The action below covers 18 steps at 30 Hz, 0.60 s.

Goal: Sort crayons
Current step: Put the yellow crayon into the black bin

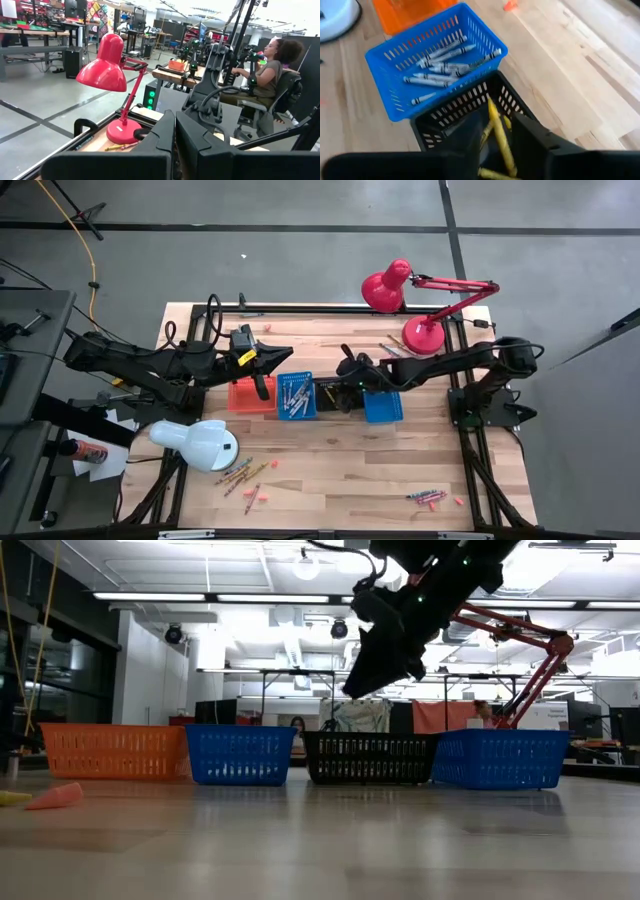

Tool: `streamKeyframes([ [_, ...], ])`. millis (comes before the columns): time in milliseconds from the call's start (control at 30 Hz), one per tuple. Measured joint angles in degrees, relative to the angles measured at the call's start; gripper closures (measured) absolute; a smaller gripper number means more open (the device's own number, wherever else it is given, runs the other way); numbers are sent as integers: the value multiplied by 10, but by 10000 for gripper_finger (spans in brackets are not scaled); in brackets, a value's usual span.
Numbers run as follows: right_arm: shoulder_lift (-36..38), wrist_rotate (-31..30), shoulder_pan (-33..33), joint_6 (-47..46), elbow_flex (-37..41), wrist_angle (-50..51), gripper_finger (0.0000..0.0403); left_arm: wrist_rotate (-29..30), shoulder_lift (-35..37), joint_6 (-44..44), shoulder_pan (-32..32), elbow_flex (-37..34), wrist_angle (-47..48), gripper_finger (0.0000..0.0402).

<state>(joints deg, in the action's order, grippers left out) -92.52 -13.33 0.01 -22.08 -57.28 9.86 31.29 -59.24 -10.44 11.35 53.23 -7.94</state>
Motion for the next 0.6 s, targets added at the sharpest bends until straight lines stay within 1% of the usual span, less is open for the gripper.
streamKeyframes([
  [133,29,0,0,1,-1,7,247,0,0,0,0,0,1,398],
  [233,67,1,1,14,-1,24,225,0,0,0,0,0,3,398],
  [400,161,-3,22,15,-1,101,218,0,0,0,0,0,3,398],
  [500,219,-43,50,13,-1,149,218,0,0,0,0,0,4,398],
  [600,272,-87,87,0,-1,155,218,0,0,0,0,0,4,398],
])
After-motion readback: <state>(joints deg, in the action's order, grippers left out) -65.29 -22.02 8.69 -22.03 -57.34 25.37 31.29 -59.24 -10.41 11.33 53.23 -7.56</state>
